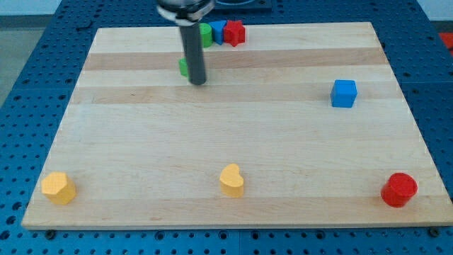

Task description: Slide green star to the red star

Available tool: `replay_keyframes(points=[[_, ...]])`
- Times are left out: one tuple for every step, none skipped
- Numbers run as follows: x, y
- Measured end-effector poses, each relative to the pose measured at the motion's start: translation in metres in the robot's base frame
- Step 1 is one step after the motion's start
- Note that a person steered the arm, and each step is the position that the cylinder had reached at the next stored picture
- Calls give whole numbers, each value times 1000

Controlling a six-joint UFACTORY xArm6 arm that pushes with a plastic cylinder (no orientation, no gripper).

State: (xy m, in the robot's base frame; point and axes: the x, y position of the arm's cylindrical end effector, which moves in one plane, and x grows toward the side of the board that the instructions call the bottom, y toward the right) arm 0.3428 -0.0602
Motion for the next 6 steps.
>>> replay_keyframes(points=[[0,7],[31,-9],[46,-33],[30,-63],[0,-58],[-33,-24]])
